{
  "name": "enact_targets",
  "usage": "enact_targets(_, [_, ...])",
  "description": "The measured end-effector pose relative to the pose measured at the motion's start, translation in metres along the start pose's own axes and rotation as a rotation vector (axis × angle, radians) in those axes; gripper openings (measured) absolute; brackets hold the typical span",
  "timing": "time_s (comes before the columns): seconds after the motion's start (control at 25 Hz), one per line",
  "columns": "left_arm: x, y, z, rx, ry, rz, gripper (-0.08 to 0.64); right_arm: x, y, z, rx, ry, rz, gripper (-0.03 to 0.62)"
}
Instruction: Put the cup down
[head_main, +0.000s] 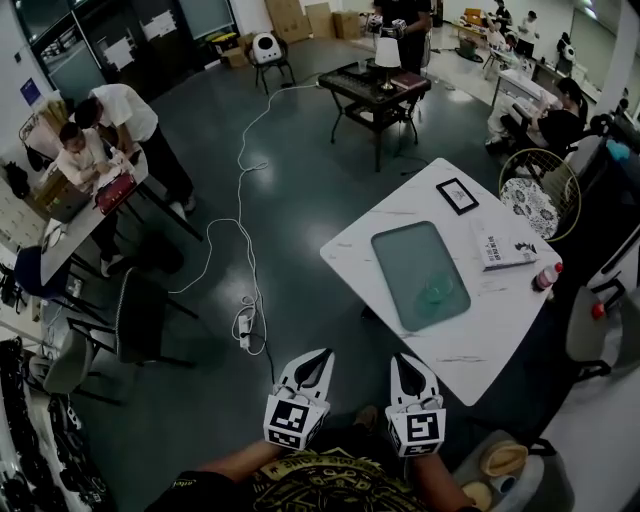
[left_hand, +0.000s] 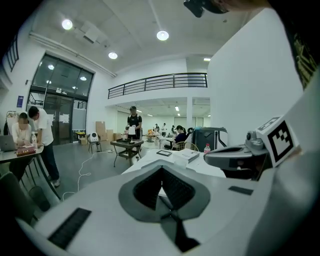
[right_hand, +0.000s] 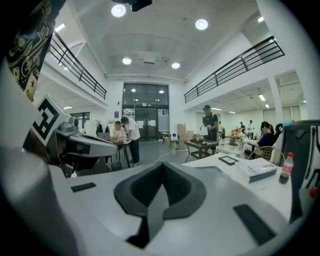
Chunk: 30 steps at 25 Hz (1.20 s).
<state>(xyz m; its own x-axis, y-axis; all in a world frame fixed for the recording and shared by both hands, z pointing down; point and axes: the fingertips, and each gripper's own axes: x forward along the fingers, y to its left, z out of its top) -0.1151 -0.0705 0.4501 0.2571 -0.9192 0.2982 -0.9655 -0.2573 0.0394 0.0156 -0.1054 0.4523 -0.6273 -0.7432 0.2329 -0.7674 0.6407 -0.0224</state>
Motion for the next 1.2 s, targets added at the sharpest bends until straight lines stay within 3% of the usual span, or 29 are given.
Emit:
enact_targets(0.32, [-0.063,0.053,-0.020,-0.020,-0.015,-0.019,0.011,-0.001,0.086,-0.003,-0.002,0.019,-0.005,0.008])
enact_targets(0.68, [-0.105,0.076,-0.052,-0.043,0.000,-0.149,0.011,-0.023,0.155,-0.015,0.026,0.068,-0.113,0.008])
enact_targets(1.0, [-0.107,0.066,-0.043,-0.051,-0.010,-0.173,0.011,-0.039,0.160,-0.022,0.035,0.091,-0.141,0.008])
enact_targets(1.2, [-0.100,0.048,-0.030,-0.044,-0.024,-0.189,0.011,-0.045,0.140,-0.004,0.014,0.068,-0.161,0.008])
